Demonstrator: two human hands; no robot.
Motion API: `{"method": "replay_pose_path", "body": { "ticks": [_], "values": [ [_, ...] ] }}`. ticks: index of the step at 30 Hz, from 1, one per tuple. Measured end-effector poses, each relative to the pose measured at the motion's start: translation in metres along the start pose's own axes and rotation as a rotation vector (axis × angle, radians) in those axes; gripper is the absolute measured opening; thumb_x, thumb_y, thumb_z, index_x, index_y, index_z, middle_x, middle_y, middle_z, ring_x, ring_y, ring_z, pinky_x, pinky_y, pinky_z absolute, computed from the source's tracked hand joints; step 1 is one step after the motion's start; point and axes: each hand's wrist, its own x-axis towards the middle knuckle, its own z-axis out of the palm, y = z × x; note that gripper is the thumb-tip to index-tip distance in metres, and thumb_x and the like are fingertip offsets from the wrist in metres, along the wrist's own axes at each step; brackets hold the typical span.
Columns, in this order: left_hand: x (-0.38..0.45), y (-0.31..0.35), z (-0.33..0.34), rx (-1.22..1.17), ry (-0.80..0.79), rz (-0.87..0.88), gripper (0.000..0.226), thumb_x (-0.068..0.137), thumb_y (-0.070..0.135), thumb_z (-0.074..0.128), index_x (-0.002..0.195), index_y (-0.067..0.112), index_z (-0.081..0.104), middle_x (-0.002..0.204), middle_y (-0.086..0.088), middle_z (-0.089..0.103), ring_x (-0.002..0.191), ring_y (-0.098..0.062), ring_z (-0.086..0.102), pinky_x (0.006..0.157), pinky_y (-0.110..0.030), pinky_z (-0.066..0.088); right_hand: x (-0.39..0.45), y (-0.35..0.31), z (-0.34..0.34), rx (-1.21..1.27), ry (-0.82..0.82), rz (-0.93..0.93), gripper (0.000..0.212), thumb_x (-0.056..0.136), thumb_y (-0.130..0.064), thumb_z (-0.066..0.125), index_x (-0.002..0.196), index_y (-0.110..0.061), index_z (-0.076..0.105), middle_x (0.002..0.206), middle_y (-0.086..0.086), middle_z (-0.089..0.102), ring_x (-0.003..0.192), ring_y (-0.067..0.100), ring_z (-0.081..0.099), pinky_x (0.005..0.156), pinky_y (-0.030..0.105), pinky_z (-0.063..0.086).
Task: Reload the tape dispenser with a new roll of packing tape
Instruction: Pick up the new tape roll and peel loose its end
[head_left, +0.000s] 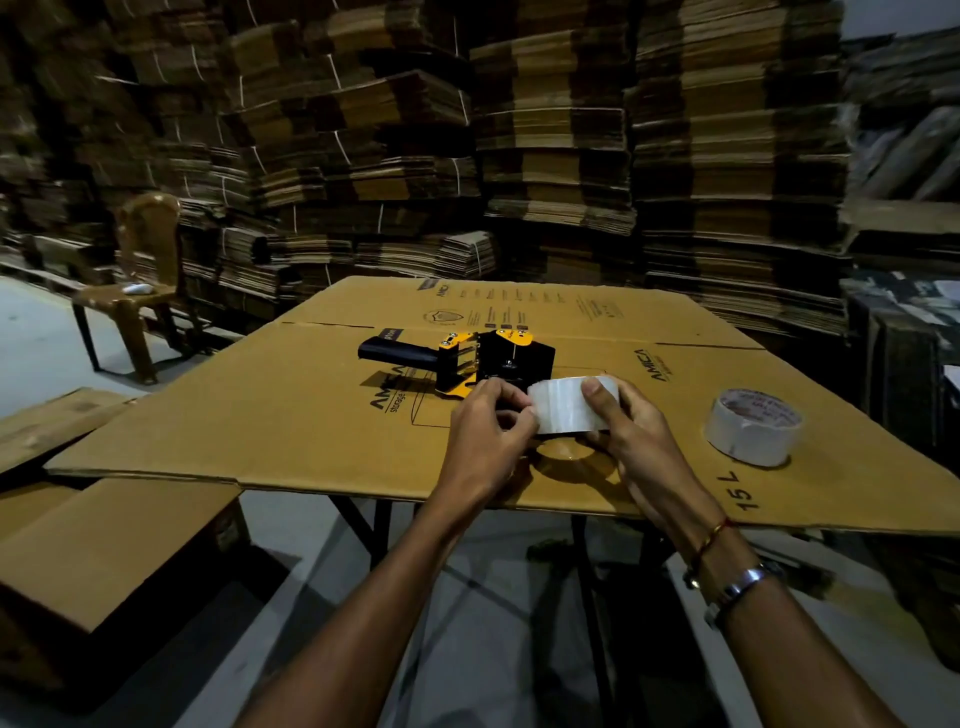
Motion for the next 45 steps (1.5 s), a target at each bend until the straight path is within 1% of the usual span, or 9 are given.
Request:
{"method": "replay_pose_path", "body": {
  "ticks": [5, 8, 11, 16, 21, 27, 34, 41, 45],
  "values": [
    [0.003, 0.002, -0.007, -0.306, -0.114, -0.117, 0.015, 0.097, 0.015, 0.058, 0.112, 0.016, 0.059, 0.114, -0.006, 0.064, 0.107, -0.026, 0.066, 0.084, -0.047, 0.061, 0.003, 0.0, -0.003, 0.122, 0.012, 0.029, 0.035, 0.1, -0.05, 0.045, 0.118, -0.022, 0.058, 0.124, 0.014, 0.066, 0.112, 0.03, 0.068, 0.092, 0.044, 0.058],
    [0.002, 0.006, -0.014, -0.403, -0.345, -0.142, 0.033, 0.099, 0.029, 0.058, 0.131, 0.027, 0.055, 0.133, -0.001, 0.058, 0.119, -0.022, 0.062, 0.095, -0.044, 0.057, 0.006, 0.0, -0.007, 0.229, 0.012, 0.099, 0.052, 0.1, -0.056, 0.041, 0.129, -0.015, 0.057, 0.122, 0.019, 0.068, 0.104, 0.032, 0.071, 0.082, 0.046, 0.062],
    [-0.001, 0.013, -0.018, -0.413, -0.46, -0.157, 0.027, 0.101, 0.022, 0.054, 0.126, 0.013, 0.057, 0.127, -0.011, 0.062, 0.108, -0.022, 0.068, 0.09, -0.037, 0.059, 0.008, -0.002, -0.009, 0.227, 0.028, 0.131, 0.062, 0.099, -0.058, 0.041, 0.136, -0.01, 0.053, 0.124, 0.021, 0.066, 0.105, 0.034, 0.069, 0.074, 0.046, 0.063],
    [-0.002, 0.012, -0.018, -0.39, -0.424, -0.116, 0.013, 0.098, 0.01, 0.058, 0.105, -0.001, 0.055, 0.103, -0.008, 0.056, 0.078, -0.015, 0.07, 0.065, -0.024, 0.055, 0.007, 0.008, -0.008, -0.211, 0.261, -0.248, 0.03, 0.098, -0.052, 0.055, 0.107, -0.03, 0.072, 0.109, 0.0, 0.071, 0.107, 0.024, 0.067, 0.089, 0.054, 0.058],
    [0.002, 0.001, -0.01, -0.332, -0.331, -0.085, 0.017, 0.092, 0.013, 0.068, 0.101, 0.001, 0.059, 0.119, -0.023, 0.053, 0.093, -0.04, 0.07, 0.076, -0.043, 0.061, -0.01, 0.01, -0.005, -0.411, 0.291, -0.536, 0.016, 0.101, -0.021, 0.059, 0.111, -0.021, 0.071, 0.112, 0.0, 0.062, 0.105, 0.006, 0.061, 0.08, 0.022, 0.057],
    [0.006, -0.007, -0.004, -0.141, -0.256, 0.064, 0.01, 0.087, 0.022, 0.075, 0.089, 0.016, 0.066, 0.114, -0.009, 0.058, 0.102, -0.028, 0.064, 0.07, -0.032, 0.061, -0.011, 0.021, -0.003, -0.623, 0.363, -0.735, 0.024, 0.094, -0.014, 0.069, 0.115, -0.006, 0.073, 0.105, 0.004, 0.061, 0.098, 0.021, 0.062, 0.08, 0.031, 0.056],
    [0.008, -0.011, -0.003, -0.013, -0.237, 0.098, 0.017, 0.078, 0.041, 0.075, 0.087, 0.028, 0.068, 0.111, 0.009, 0.059, 0.108, -0.02, 0.058, 0.081, -0.047, 0.06, -0.017, 0.022, -0.003, -0.579, 0.32, -0.719, 0.009, 0.092, -0.007, 0.071, 0.101, -0.007, 0.072, 0.1, 0.003, 0.064, 0.09, 0.015, 0.065, 0.074, 0.025, 0.057],
    [0.008, -0.007, 0.001, 0.087, -0.193, 0.157, 0.013, 0.083, 0.022, 0.077, 0.09, 0.021, 0.066, 0.107, 0.0, 0.06, 0.102, -0.011, 0.053, 0.072, -0.003, 0.041, -0.015, 0.019, -0.004, -0.516, 0.263, -0.59, 0.018, 0.089, -0.009, 0.074, 0.106, -0.014, 0.068, 0.103, -0.001, 0.059, 0.088, 0.008, 0.062, 0.075, 0.016, 0.052],
    [0.009, -0.009, 0.002, 0.124, -0.189, 0.163, 0.015, 0.083, 0.025, 0.077, 0.093, 0.018, 0.068, 0.109, 0.002, 0.06, 0.108, -0.015, 0.051, 0.076, -0.008, 0.041, -0.016, 0.017, -0.003, -0.492, 0.235, -0.575, 0.014, 0.089, -0.004, 0.072, 0.096, -0.014, 0.068, 0.099, 0.001, 0.06, 0.086, 0.005, 0.061, 0.074, 0.01, 0.047]
  ]
}}
